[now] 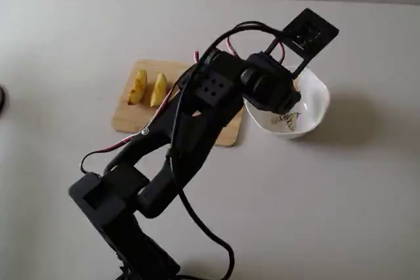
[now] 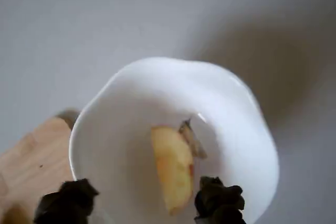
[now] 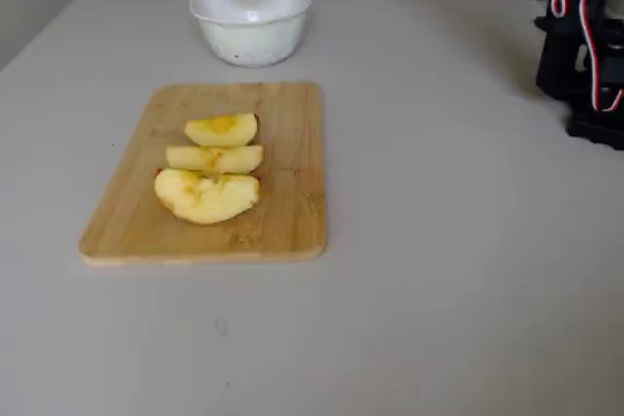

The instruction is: Pick up the rightmost apple slice from the cutting board and place it into the bowl

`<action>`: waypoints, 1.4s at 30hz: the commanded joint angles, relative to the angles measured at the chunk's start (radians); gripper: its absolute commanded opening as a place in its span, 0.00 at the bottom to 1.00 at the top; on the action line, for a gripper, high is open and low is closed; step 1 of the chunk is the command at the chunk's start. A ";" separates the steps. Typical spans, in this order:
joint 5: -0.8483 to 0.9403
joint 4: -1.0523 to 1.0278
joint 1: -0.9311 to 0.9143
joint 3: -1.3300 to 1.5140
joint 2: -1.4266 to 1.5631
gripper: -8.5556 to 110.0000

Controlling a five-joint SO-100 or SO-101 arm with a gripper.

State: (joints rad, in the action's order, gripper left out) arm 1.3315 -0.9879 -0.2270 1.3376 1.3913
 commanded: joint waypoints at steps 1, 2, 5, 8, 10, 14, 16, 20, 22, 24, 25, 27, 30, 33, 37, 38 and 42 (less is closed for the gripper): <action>0.008 0.020 -0.020 -0.048 0.009 0.39; 0.006 0.020 -0.021 -0.048 0.014 0.39; -0.026 0.005 -0.017 -0.048 0.055 0.36; -0.097 -0.046 0.017 -0.037 0.156 0.29; -0.181 -0.074 0.052 -0.035 0.238 0.22; -0.468 -0.103 0.132 -0.035 0.425 0.07; -0.611 -0.146 0.183 -0.035 0.531 0.07; -0.842 -0.268 0.330 -0.035 0.761 0.07; -0.927 -0.330 0.419 -0.035 0.871 0.08; -1.014 -0.413 0.506 -0.035 0.968 0.08; -1.060 -0.459 0.541 -0.035 1.009 0.08; -1.166 -0.545 0.574 -0.015 1.078 0.08; -1.232 -0.541 0.565 0.199 1.247 0.07; -1.200 -0.443 0.545 0.560 1.505 0.07; -1.160 -0.397 0.523 0.930 1.830 0.07; -1.150 -0.397 0.506 0.988 1.875 0.07; -1.123 -0.356 0.430 1.147 1.901 0.07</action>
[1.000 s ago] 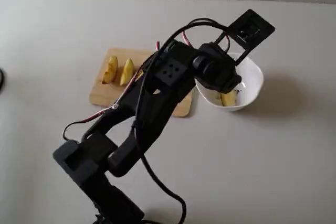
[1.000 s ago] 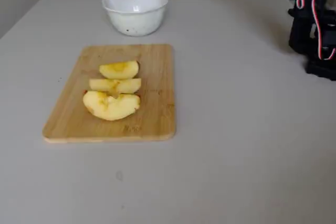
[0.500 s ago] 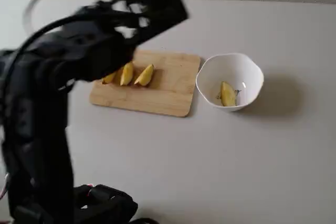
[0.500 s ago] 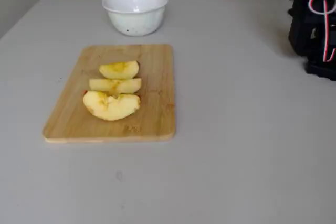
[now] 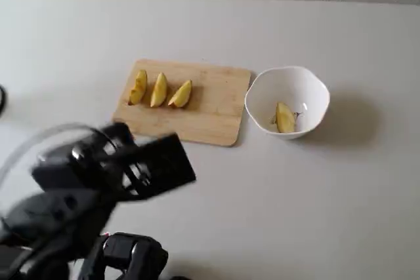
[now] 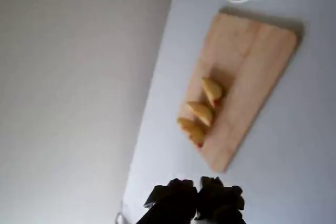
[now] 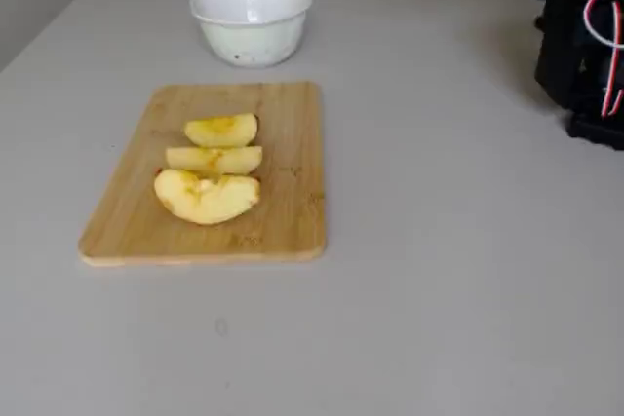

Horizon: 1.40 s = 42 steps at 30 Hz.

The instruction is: Pick up the rightmost apple slice from the cutting board and place it into the bowl

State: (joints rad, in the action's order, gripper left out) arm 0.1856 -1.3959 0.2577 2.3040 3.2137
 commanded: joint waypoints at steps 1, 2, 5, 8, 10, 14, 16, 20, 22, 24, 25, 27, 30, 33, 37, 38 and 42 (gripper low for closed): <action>0.028 0.072 -0.064 0.221 0.078 0.07; 0.028 0.081 -0.066 0.258 0.078 0.07; 0.020 0.078 -0.035 0.367 0.078 0.07; -0.015 0.087 -0.029 0.454 0.078 0.07; -0.021 0.097 -0.029 0.506 0.078 0.07; -0.023 0.103 -0.025 0.606 0.078 0.07; -0.046 0.100 -0.006 0.652 0.078 0.07; -0.058 0.109 -0.026 0.667 0.078 0.07; -0.060 0.109 -0.031 0.667 0.078 0.07; -0.060 0.109 -0.032 0.667 0.078 0.08; -0.060 0.109 -0.031 0.667 0.078 0.08; -0.064 0.109 -0.034 0.667 0.078 0.08; -0.064 0.109 -0.034 0.667 0.078 0.07; -0.064 0.109 -0.034 0.667 0.078 0.07; -0.064 0.109 -0.034 0.667 0.078 0.07; -0.064 0.109 -0.034 0.667 0.078 0.07; -0.064 0.109 -0.034 0.667 0.078 0.07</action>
